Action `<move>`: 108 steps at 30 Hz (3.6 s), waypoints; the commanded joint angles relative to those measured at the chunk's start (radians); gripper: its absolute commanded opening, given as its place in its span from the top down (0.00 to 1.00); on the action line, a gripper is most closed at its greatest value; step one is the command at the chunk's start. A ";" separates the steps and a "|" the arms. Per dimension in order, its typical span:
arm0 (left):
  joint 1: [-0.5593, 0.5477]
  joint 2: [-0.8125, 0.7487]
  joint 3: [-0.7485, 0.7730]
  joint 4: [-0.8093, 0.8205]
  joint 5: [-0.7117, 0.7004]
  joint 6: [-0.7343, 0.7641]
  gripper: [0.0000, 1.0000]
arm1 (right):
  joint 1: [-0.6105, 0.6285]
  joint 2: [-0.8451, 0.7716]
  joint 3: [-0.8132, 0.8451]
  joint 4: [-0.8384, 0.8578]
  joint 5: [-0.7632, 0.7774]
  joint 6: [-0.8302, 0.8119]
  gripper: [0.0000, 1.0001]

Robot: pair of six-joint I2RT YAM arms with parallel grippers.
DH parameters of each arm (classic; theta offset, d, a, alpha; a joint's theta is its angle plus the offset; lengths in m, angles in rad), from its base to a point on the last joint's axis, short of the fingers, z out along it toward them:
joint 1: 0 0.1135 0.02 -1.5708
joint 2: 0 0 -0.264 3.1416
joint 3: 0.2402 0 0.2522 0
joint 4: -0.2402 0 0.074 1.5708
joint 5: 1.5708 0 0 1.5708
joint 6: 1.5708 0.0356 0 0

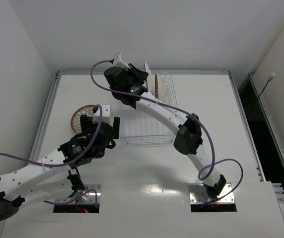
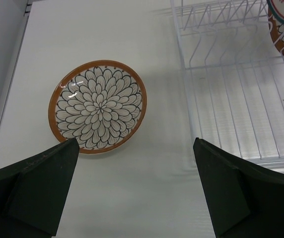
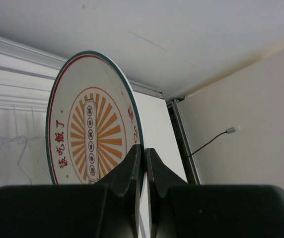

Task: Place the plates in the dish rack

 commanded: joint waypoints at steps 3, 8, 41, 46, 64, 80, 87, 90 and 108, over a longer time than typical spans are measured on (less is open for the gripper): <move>0.009 -0.032 -0.005 0.041 0.008 0.005 0.00 | -0.005 0.001 -0.054 0.083 0.094 -0.035 1.00; 0.009 -0.041 -0.005 0.050 0.008 0.005 0.00 | -0.005 0.001 -0.074 0.083 0.094 -0.034 1.00; 0.009 0.019 -0.005 -0.002 -0.101 -0.035 0.00 | -0.054 -0.308 -0.094 -0.493 -0.466 0.473 0.29; 0.009 0.040 -0.005 -0.020 -0.119 -0.044 0.00 | -0.054 -0.492 -0.353 -0.322 -0.592 0.489 0.28; 0.009 0.014 0.014 -0.080 -0.188 -0.109 0.00 | -0.105 -0.101 -0.033 -0.300 -0.908 0.447 1.00; 0.009 0.002 0.005 -0.071 -0.179 -0.100 0.00 | -0.198 -0.103 -0.171 -0.265 -0.761 0.522 1.00; 0.009 0.002 0.005 -0.071 -0.179 -0.100 0.00 | -0.218 -0.144 -0.182 -0.245 -0.739 0.522 1.00; 0.009 0.002 0.005 -0.071 -0.179 -0.100 0.00 | -0.228 -0.164 -0.182 -0.245 -0.748 0.522 1.00; 0.238 0.154 0.015 -0.008 0.087 -0.057 0.00 | -0.209 -1.041 -0.763 -0.176 -1.255 0.622 0.73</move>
